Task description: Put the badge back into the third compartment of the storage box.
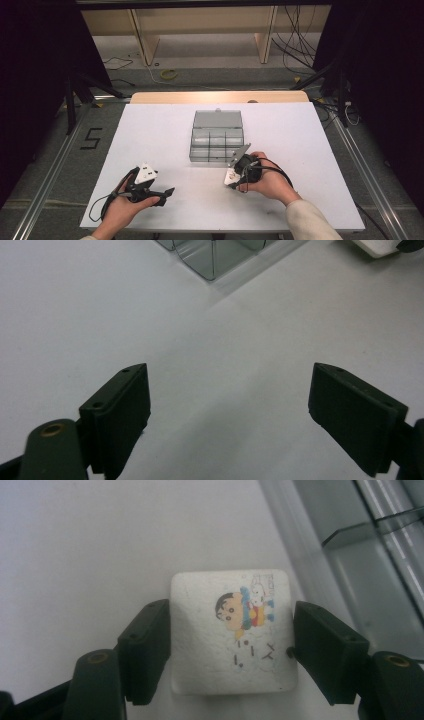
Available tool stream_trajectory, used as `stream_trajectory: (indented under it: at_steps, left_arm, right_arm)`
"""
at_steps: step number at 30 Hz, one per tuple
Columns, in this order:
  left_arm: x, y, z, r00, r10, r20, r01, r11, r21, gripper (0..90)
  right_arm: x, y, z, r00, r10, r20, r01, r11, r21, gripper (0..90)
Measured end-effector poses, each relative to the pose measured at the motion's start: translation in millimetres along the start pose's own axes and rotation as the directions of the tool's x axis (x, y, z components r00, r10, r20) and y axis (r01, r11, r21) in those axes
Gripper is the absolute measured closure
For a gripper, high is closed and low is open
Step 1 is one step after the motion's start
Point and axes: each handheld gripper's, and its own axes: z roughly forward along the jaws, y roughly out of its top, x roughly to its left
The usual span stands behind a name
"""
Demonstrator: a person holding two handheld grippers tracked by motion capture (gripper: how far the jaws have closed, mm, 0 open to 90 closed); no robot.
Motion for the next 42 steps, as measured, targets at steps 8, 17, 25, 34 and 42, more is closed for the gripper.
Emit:
stream_trajectory:
  at_steps: [8,17,25,34,42]
  left_arm:
    - [0.0,0.1,-0.1,1.0,-0.003,-0.001,0.003,1.0,-0.003,16.5]
    - [0.1,0.2,-0.1,1.0,-0.003,-0.001,0.003,1.0,-0.005,16.5]
    - [0.2,0.3,-0.4,1.0,-0.002,0.001,0.002,1.0,-0.006,16.5]
    - [0.4,0.2,-0.2,1.0,-0.004,0.0,0.004,1.0,-0.007,16.5]
    - [0.6,0.3,-0.5,1.0,-0.005,0.001,0.005,1.0,-0.008,16.5]
  right_arm:
    - [0.0,3.1,-8.8,0.9996,-0.009,0.026,0.01,0.999,-0.038,33.9]
    - [-3.0,5.7,-19.6,0.999,0.008,0.044,-0.004,0.996,-0.089,33.9]
    - [-6.3,8.6,-25.1,0.9977,0.012,0.067,-0.004,0.993,-0.116,33.9]
    - [-10.7,11.3,-31.2,0.9962,0.025,0.084,-0.013,0.99,-0.144,33.9]
    - [-14.1,14.4,-33.3,0.9948,0.032,0.096,-0.016,0.987,-0.161,33.9]
